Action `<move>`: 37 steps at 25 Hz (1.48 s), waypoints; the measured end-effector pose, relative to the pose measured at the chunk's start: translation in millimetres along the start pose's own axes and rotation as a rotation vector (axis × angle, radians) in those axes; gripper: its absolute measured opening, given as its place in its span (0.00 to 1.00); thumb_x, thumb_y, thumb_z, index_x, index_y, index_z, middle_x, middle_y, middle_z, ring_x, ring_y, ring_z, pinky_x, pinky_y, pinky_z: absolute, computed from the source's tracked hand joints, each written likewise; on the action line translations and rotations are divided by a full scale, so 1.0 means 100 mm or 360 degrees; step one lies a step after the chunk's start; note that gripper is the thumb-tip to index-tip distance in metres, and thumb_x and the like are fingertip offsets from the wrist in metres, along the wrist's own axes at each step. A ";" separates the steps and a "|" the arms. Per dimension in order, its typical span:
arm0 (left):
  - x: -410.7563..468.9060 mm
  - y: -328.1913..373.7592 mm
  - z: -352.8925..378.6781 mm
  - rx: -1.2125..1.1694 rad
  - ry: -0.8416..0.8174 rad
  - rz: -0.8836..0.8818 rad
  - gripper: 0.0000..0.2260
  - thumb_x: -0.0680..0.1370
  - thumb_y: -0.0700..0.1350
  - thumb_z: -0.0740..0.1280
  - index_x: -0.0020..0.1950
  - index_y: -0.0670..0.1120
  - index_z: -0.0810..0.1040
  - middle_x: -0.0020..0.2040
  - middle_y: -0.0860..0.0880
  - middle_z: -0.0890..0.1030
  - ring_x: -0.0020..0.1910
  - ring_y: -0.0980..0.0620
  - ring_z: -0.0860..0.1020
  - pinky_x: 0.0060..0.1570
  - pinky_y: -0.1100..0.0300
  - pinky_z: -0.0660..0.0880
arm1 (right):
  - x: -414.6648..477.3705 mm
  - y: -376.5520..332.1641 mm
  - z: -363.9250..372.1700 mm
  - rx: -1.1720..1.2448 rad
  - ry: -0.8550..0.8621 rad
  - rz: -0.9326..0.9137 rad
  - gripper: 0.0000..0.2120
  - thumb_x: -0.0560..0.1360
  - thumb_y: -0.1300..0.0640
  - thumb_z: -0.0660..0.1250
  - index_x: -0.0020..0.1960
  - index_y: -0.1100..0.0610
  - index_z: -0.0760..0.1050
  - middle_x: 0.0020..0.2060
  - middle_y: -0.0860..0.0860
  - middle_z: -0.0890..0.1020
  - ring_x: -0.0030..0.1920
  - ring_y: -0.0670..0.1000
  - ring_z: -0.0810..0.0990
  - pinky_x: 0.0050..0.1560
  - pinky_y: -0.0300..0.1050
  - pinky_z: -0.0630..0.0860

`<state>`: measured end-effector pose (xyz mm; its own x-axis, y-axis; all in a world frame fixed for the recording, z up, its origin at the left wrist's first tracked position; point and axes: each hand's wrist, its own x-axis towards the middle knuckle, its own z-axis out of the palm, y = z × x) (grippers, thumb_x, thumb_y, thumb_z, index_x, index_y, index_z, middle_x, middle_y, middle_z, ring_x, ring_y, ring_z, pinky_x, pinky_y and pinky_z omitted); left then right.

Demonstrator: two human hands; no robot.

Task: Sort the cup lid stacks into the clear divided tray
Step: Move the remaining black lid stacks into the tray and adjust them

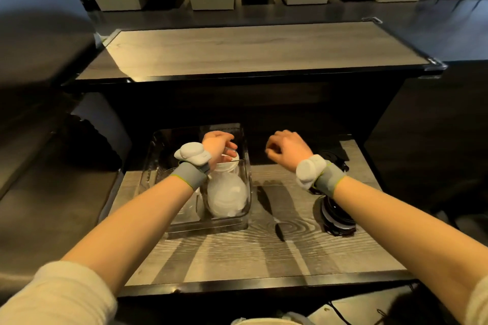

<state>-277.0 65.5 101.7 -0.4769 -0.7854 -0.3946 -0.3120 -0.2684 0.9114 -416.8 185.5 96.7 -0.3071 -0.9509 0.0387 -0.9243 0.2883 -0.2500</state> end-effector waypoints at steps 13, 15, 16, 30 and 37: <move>0.20 -0.19 1.53 0.0573 -0.0689 -0.0623 0.10 0.80 0.46 0.58 0.56 0.45 0.75 0.37 0.49 0.75 0.35 0.54 0.73 0.47 0.54 0.65 | -0.24 1.57 0.18 0.0551 -0.0375 0.1214 0.33 0.76 0.41 0.61 0.73 0.61 0.61 0.69 0.59 0.70 0.67 0.61 0.71 0.67 0.52 0.69; 0.26 -0.30 1.71 0.0623 -0.0658 -0.0690 0.21 0.80 0.51 0.58 0.69 0.42 0.70 0.37 0.49 0.73 0.34 0.53 0.71 0.53 0.53 0.64 | -0.26 1.70 0.24 0.0757 -0.0414 0.1287 0.36 0.75 0.39 0.61 0.74 0.61 0.59 0.70 0.58 0.70 0.69 0.61 0.70 0.68 0.52 0.67; 0.27 -0.33 1.77 0.0596 -0.0686 -0.0766 0.25 0.80 0.54 0.57 0.73 0.42 0.66 0.40 0.48 0.74 0.37 0.52 0.72 0.56 0.52 0.66 | -0.26 1.75 0.28 0.0903 -0.0421 0.1328 0.39 0.73 0.37 0.62 0.74 0.60 0.59 0.71 0.58 0.70 0.69 0.61 0.70 0.69 0.52 0.67; 0.49 -0.49 2.05 -0.0560 -0.0541 -0.1100 0.22 0.77 0.49 0.65 0.70 0.48 0.68 0.67 0.43 0.72 0.71 0.44 0.69 0.67 0.53 0.66 | 0.00 1.79 0.56 0.1630 -0.0361 0.1506 0.35 0.73 0.41 0.64 0.72 0.61 0.63 0.68 0.59 0.73 0.66 0.60 0.74 0.68 0.54 0.70; 0.47 -0.29 1.76 -0.0312 -0.0513 -0.0696 0.27 0.74 0.56 0.66 0.70 0.49 0.67 0.67 0.43 0.74 0.53 0.44 0.77 0.38 0.52 0.74 | 0.14 1.42 0.35 0.1814 -0.0407 0.1368 0.37 0.71 0.36 0.62 0.72 0.57 0.63 0.67 0.57 0.74 0.64 0.59 0.75 0.59 0.53 0.75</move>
<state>-435.4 134.5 36.4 -0.5739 -0.3766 -0.7272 -0.3930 -0.6524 0.6480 -543.8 209.2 27.7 -0.5027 -0.5622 -0.6567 0.2377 0.6405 -0.7303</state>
